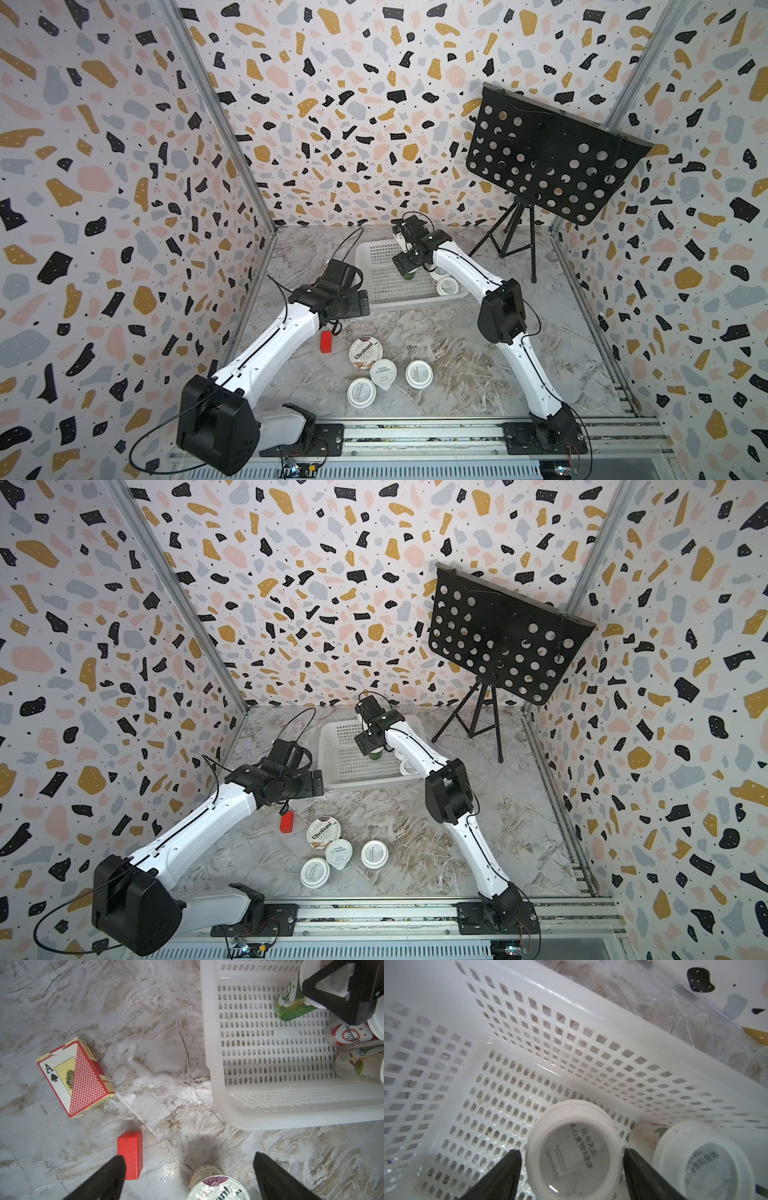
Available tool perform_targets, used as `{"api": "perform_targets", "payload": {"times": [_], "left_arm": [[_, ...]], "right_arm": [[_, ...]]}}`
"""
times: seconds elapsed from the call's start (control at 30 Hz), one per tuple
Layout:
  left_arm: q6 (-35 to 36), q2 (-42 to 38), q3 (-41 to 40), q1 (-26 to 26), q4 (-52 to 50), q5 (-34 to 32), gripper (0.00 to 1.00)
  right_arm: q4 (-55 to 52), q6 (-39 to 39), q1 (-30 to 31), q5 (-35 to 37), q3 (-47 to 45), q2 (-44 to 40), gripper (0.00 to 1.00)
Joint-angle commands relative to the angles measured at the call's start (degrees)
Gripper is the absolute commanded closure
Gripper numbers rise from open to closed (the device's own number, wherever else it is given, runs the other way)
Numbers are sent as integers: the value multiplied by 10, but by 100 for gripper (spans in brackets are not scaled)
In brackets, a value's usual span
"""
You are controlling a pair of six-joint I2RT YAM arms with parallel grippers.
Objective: Put the yogurt in the basket
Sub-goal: Place the yogurt in the basket.
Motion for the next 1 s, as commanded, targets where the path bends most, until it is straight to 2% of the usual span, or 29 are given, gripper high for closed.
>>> {"api": "perform_targets", "payload": {"times": [0.0,0.97], "left_arm": [[4,-11,-3,4,6,-4,0],[2,-9,0,4,7,-2,0]], "right_arm": [[-5,-9,2,13,21,-39,19],[-7,-40,1,70,16,-39,19]]}}
